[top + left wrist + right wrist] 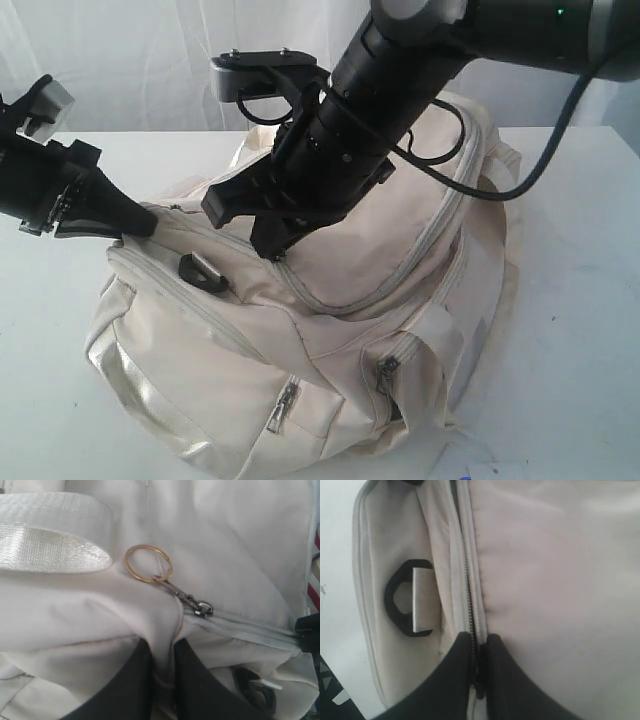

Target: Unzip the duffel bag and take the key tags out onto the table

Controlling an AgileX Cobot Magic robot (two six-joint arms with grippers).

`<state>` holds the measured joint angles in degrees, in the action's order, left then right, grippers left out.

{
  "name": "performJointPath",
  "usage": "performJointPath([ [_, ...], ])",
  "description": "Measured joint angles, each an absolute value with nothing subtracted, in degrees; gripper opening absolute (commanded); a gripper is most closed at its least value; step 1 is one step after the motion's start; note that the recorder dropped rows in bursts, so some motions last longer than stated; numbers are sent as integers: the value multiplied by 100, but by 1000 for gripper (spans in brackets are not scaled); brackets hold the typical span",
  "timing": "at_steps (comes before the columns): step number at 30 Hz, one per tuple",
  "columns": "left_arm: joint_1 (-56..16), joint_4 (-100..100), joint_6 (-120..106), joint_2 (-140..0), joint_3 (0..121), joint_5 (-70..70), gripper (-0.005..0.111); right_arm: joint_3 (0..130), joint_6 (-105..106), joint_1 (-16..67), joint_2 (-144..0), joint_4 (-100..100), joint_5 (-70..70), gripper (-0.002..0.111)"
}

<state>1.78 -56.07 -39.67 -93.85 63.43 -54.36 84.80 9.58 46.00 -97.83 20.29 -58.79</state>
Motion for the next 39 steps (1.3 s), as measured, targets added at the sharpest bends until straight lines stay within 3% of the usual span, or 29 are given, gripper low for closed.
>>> performJointPath([
  [39,520,-5520,-4155,-8763,6472,-5688,0,7805,1134,4600,-9427,2109,-5498,0],
])
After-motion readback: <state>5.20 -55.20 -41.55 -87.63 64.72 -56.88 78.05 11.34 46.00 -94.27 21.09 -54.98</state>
